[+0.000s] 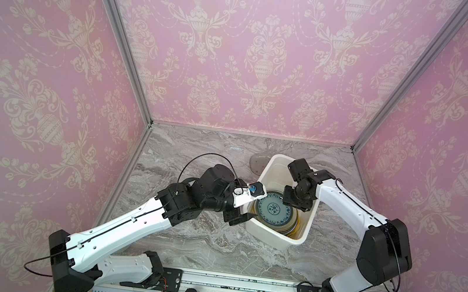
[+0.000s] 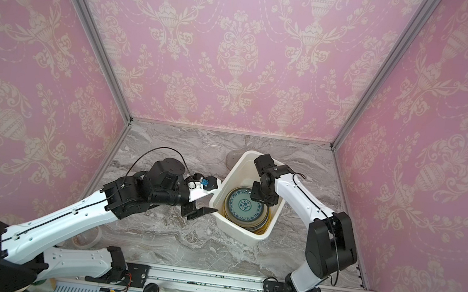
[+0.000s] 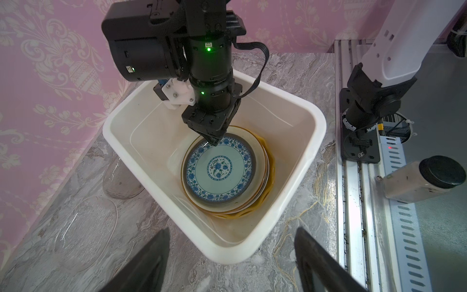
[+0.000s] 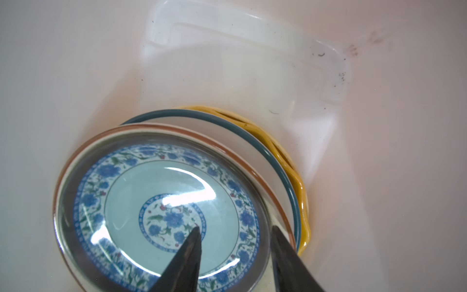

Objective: Place the plates into the plastic bin on the countertop
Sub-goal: Place the plate in the plastic bin, then pick up the plate from the top-center of the table.

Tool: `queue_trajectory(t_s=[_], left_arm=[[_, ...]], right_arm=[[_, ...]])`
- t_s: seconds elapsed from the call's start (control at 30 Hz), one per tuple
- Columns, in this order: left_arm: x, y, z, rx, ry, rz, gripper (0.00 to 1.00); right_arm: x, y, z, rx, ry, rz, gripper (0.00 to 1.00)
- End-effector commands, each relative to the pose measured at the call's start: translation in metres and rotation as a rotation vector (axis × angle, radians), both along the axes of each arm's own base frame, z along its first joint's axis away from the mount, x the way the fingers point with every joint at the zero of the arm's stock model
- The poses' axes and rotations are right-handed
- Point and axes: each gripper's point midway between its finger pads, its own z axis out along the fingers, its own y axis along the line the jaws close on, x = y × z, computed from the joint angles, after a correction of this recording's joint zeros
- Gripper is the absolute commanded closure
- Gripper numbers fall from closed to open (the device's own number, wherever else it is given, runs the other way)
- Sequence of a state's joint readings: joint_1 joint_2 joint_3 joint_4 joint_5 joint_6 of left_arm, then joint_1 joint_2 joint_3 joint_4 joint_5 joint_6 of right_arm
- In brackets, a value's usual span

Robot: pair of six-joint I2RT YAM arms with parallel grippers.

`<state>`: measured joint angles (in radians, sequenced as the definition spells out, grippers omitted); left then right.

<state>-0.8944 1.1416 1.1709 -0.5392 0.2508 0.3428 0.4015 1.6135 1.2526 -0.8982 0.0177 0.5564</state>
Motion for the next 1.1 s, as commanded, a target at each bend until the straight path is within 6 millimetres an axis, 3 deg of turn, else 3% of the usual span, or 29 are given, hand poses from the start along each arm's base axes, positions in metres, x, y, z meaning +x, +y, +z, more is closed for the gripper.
queue_trajectory(t_s=[0.0, 0.17, 0.3, 0.37, 0.63, 0.77, 0.9, 1.07], left_arm=[[-0.001, 0.004, 0.004, -0.015, -0.008, 0.027, 0.21], [0.001, 0.007, 0.008, -0.028, -0.022, 0.054, 0.21], [0.015, 0.013, 0.022, -0.078, -0.06, 0.15, 0.16], [0.029, 0.02, 0.031, -0.115, -0.08, 0.247, 0.01], [0.073, 0.045, 0.06, -0.178, -0.069, 0.543, 0.01], [0.107, 0.074, 0.067, -0.281, 0.082, 0.74, 0.01], [0.138, 0.095, 0.06, -0.413, 0.306, 0.876, 0.01], [0.173, 0.104, 0.045, -0.519, 0.494, 0.959, 0.03]], right_arm=[[0.001, -0.005, 0.01, -0.034, -0.011, 0.022, 0.54], [0.003, -0.006, 0.018, -0.038, -0.029, 0.02, 0.54], [0.011, -0.005, 0.045, -0.017, -0.099, 0.017, 0.54], [0.017, -0.002, 0.067, 0.003, -0.156, 0.024, 0.54], [0.037, 0.035, 0.186, 0.239, -0.469, 0.156, 0.52], [0.032, 0.055, 0.224, 0.376, -0.55, 0.219, 0.5], [0.022, 0.067, 0.241, 0.459, -0.564, 0.27, 0.5], [0.01, 0.074, 0.235, 0.477, -0.517, 0.31, 0.5]])
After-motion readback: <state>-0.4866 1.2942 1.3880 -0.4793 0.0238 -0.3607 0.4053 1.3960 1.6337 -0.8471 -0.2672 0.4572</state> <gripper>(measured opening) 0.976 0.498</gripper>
